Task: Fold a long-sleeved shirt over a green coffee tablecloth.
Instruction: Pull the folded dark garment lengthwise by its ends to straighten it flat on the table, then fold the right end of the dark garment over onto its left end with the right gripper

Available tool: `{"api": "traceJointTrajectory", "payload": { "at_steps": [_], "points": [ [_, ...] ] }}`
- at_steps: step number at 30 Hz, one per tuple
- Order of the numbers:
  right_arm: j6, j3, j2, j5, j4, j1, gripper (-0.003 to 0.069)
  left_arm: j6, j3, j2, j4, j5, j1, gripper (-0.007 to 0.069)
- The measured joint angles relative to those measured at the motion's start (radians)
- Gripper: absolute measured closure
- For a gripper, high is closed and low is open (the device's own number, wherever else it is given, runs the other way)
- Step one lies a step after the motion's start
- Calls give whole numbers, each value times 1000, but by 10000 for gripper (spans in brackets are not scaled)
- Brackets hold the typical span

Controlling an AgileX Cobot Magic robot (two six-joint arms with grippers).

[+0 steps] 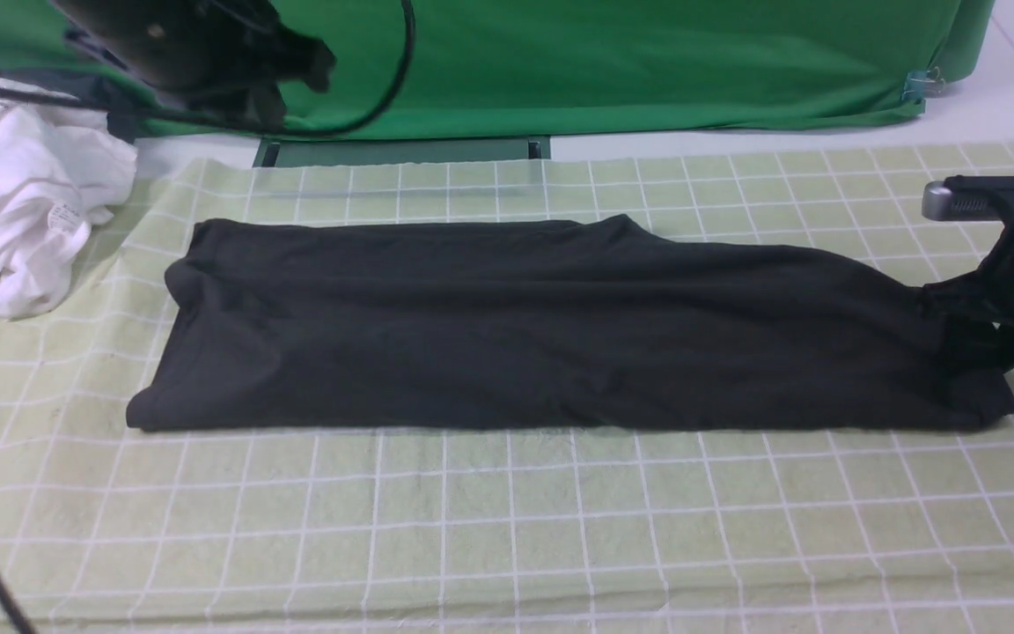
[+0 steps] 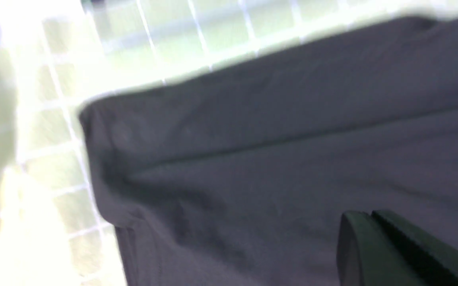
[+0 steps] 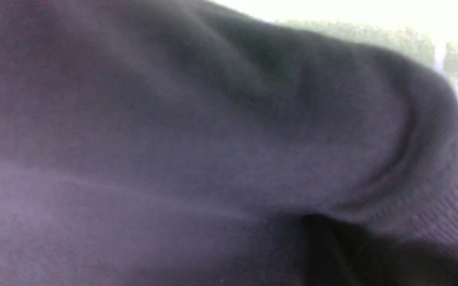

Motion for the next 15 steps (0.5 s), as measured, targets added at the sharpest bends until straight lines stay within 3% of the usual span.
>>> {"api": "traceJointTrajectory", "payload": {
  "at_steps": [2, 4, 15],
  "points": [
    [-19, 0, 0, -4, 2, 0, 540, 0, 0, -57, -1, 1, 0, 613],
    [-30, 0, 0, -6, 2, 0, 600, 1, 0, -99, -3, 2, 0, 613],
    [-15, -2, -164, 36, -94, -31, 607, 1, 17, -304, 36, 80, 0, 613]
  ]
}}
